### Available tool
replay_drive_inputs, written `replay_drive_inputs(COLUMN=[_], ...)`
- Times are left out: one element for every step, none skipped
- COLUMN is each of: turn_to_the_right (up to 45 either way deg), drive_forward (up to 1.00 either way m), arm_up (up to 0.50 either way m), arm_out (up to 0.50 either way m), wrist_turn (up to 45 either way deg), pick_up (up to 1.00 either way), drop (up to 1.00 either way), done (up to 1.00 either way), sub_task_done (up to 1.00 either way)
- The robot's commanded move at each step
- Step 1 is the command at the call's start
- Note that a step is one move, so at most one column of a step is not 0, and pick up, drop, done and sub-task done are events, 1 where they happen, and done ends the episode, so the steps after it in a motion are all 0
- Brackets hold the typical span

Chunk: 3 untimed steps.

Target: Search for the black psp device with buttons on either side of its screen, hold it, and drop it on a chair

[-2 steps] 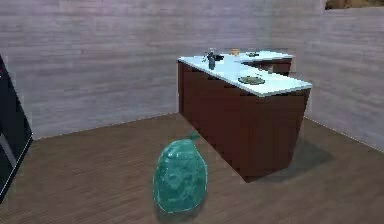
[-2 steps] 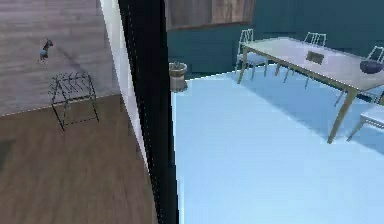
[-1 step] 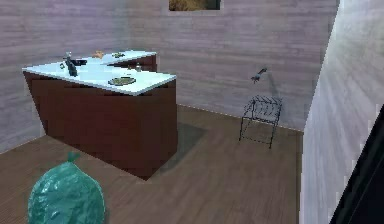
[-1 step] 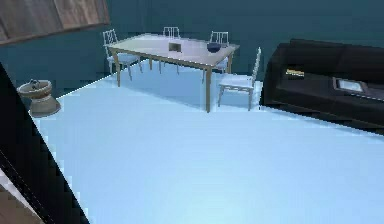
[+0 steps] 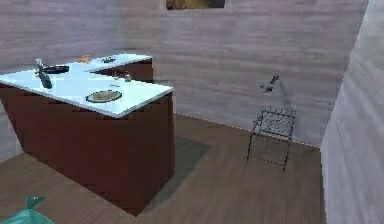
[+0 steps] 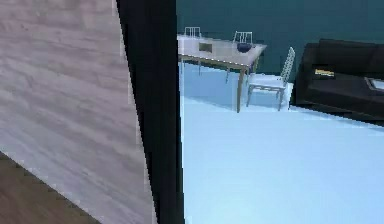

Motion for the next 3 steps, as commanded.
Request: replay_drive_inputs(turn_to_the_right=[9.0,0.0,0.0], drive_forward=[0.0,1.0,0.8], arm_up=[0.0,0.0,0.0], arm_out=[0.0,0.0,0.0], wrist_turn=[0.0,0.0,0.0], pick_up=[0.0,0.0,0.0], drop=[0.0,0.0,0.0], done=[0.0,0.0,0.0], sub_task_done=[0.0,0.0,0.0])
